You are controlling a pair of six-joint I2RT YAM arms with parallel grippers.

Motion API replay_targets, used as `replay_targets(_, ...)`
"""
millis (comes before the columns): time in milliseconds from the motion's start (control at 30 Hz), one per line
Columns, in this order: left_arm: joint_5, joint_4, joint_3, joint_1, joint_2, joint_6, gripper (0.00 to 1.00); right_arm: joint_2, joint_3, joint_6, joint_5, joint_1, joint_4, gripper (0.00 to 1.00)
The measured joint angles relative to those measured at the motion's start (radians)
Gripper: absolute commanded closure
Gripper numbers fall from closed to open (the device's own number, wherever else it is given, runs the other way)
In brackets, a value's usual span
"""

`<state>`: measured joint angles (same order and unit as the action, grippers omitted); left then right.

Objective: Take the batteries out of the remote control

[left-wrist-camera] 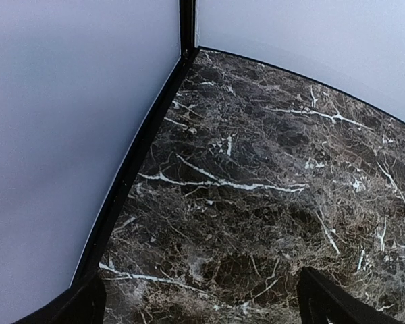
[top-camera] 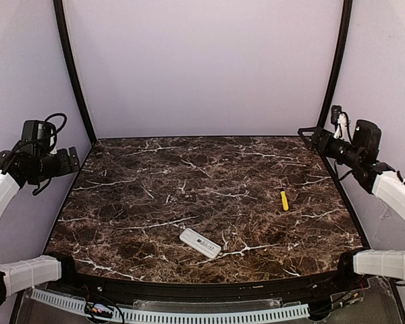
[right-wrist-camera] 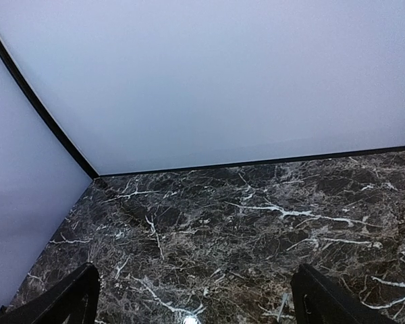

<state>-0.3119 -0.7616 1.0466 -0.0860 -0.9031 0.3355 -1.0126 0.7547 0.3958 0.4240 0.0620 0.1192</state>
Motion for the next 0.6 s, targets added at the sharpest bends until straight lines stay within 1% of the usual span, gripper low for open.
replay_targets(100, 0.023, -0.017, -0.021, 0.000, 0.002, -0.023, 0.00, -0.010, 0.000, 0.010, 0.026, 0.000, -0.022, 0.01)
replay_targets(267, 0.080, -0.022, -0.098, 0.000, 0.019, -0.056, 0.00, -0.065, 0.014, 0.000, 0.078, 0.013, -0.078, 0.01)
replay_targets(467, 0.170, 0.008, -0.149, 0.000, 0.082, -0.097, 0.00, -0.089, 0.046, -0.060, 0.106, 0.077, -0.148, 0.01)
replay_targets(600, 0.230, 0.036, -0.159, 0.000, 0.093, -0.115, 0.00, -0.087, 0.066, -0.106, 0.116, 0.120, -0.188, 0.01)
